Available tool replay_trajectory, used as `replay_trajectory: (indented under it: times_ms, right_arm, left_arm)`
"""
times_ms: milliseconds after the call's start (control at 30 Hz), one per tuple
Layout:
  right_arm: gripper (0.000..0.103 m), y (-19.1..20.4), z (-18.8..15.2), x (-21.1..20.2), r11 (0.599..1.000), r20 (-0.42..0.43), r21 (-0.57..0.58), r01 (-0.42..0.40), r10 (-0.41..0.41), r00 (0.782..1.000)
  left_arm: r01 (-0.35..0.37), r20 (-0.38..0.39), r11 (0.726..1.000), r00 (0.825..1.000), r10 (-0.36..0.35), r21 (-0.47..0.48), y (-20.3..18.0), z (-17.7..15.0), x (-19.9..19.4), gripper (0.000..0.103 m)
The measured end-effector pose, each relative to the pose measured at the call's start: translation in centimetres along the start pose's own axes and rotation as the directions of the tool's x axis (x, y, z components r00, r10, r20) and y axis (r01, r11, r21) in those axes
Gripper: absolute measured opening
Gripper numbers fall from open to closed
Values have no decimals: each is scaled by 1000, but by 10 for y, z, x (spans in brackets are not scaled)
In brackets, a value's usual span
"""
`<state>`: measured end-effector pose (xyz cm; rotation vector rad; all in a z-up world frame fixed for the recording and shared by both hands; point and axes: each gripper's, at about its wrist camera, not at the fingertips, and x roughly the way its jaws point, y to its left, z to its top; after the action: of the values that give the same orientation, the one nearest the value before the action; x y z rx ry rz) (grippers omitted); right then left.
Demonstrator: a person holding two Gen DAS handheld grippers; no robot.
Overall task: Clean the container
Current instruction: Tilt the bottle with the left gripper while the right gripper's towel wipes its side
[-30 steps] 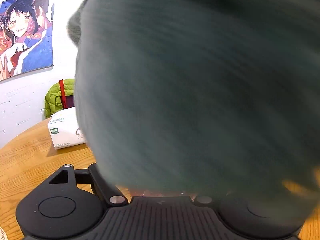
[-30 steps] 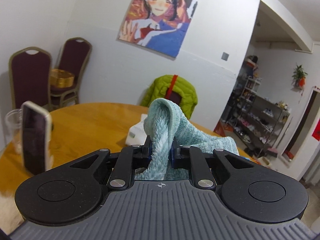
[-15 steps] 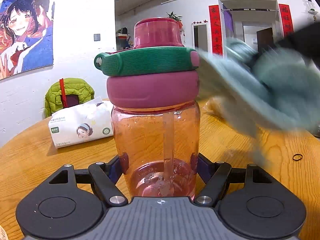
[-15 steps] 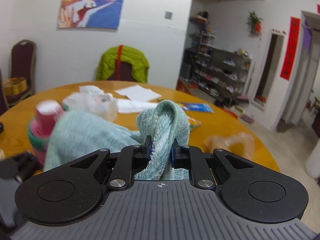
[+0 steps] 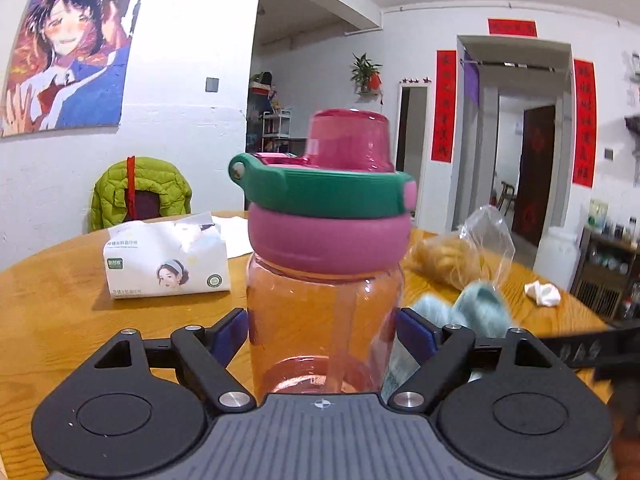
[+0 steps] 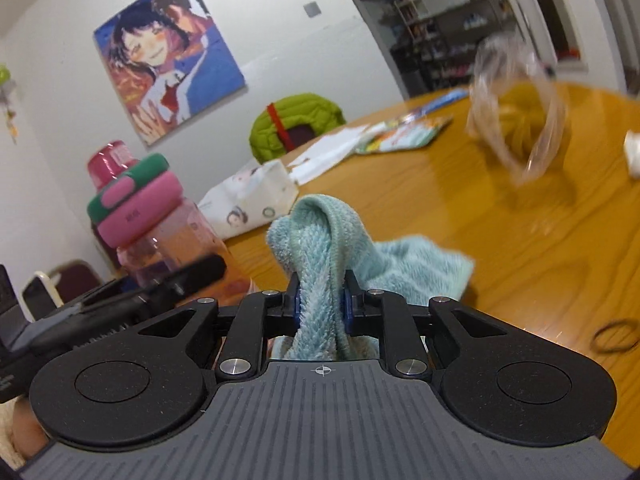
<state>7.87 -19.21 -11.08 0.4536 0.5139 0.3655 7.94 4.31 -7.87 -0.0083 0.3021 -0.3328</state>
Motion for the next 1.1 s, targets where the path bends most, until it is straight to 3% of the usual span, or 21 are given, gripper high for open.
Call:
replay_trajectory:
  times_ms: [167,300,400,567,633,733,800,900,967,1000,1100]
  right_arm:
    - [21,-9,-7,12,1000,-30,24,-20,21,999]
    - [21,-16,-8,15,998,-54,64,-22,25,998]
    - [21,-20,-9,17,996,-65,90,-23,29,997]
    - [21,-26,-11,17,991,-62,128,-26,34,998]
    - [19,-29,-12,17,987,-54,159,-25,34,998]
    - [18,-34,-14,16,974,-41,225,-19,29,999]
    - [18,-44,-15,17,937,-32,348,-34,48,998]
    - [19,-68,-19,25,787,-12,609,-98,132,991]
    - [20,-74,-19,33,709,-8,696,-112,163,987]
    - [20,-73,-19,37,691,-8,715,-110,166,986]
    - [18,-62,-19,52,687,-17,720,-96,156,988]
  left_arm:
    - [-8,-50,999,999,6,-36,-4,6,12,73]
    - [10,-23,985,1000,-14,-174,12,5,8,73]
    - [55,16,935,998,-53,-349,40,-1,4,72]
    - [100,60,808,995,-80,-580,77,-14,-1,72]
    - [103,66,789,995,-79,-606,79,-15,-3,72]
    - [102,73,800,995,-73,-592,74,-13,-5,72]
    - [99,76,815,995,-68,-571,68,-11,-6,72]
    - [96,81,833,995,-61,-545,64,-11,-5,72]
    - [96,85,837,995,-60,-538,64,-11,-4,72]
    - [98,87,836,994,-60,-540,64,-11,-3,72]
    - [101,94,820,994,-58,-563,68,-15,-2,72]
